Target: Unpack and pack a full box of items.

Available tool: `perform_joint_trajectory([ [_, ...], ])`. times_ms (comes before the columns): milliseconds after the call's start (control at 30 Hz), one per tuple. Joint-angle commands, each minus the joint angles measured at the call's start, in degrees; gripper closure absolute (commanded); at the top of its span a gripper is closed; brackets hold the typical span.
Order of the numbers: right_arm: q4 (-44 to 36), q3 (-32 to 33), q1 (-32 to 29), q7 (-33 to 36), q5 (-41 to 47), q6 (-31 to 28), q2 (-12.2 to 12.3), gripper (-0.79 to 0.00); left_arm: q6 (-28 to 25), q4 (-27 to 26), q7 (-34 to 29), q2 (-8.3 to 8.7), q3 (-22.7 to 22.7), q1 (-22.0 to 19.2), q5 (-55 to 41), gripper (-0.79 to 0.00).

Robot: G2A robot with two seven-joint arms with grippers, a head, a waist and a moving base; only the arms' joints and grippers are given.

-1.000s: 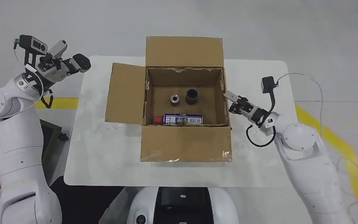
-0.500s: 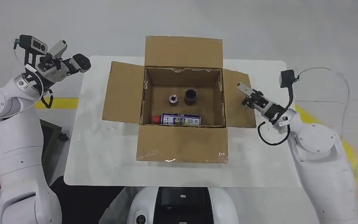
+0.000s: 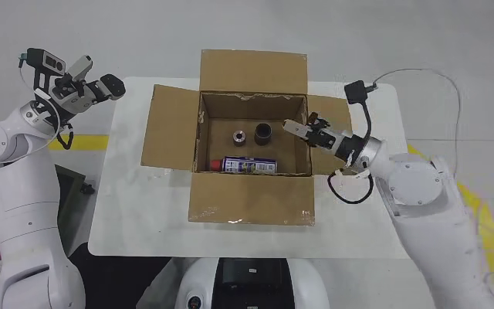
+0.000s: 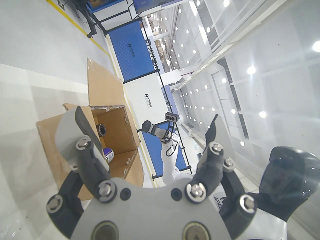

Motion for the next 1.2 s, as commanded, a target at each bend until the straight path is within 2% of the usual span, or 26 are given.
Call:
perform_joint_trajectory([
  [0, 0.79, -2.41, 1.7, 0.6, -2.59, -0.95, -0.21, -0.785, 0.0, 0.0, 0.0, 0.0, 0.0, 0.0, 0.0, -0.785],
  [300, 4.65, -10.24, 7.84, 1.5, -12.09, -1.17, -1.35, -0.785, 0.0, 0.0, 0.0, 0.0, 0.0, 0.0, 0.0, -0.785],
  [600, 6.97, -18.33, 14.07, 5.26, -26.64, -1.8, -2.56, -0.785, 0.0, 0.0, 0.0, 0.0, 0.0, 0.0, 0.0, -0.785],
  [833, 9.39, -22.61, 17.25, 5.21, -34.49, -1.99, -3.67, -0.785, 0.0, 0.0, 0.0, 0.0, 0.0, 0.0, 0.0, -0.785],
  [1167, 17.63, -26.29, 20.88, 6.18, -35.49, -4.18, -5.48, -0.785, 0.0, 0.0, 0.0, 0.0, 0.0, 0.0, 0.0, -0.785],
])
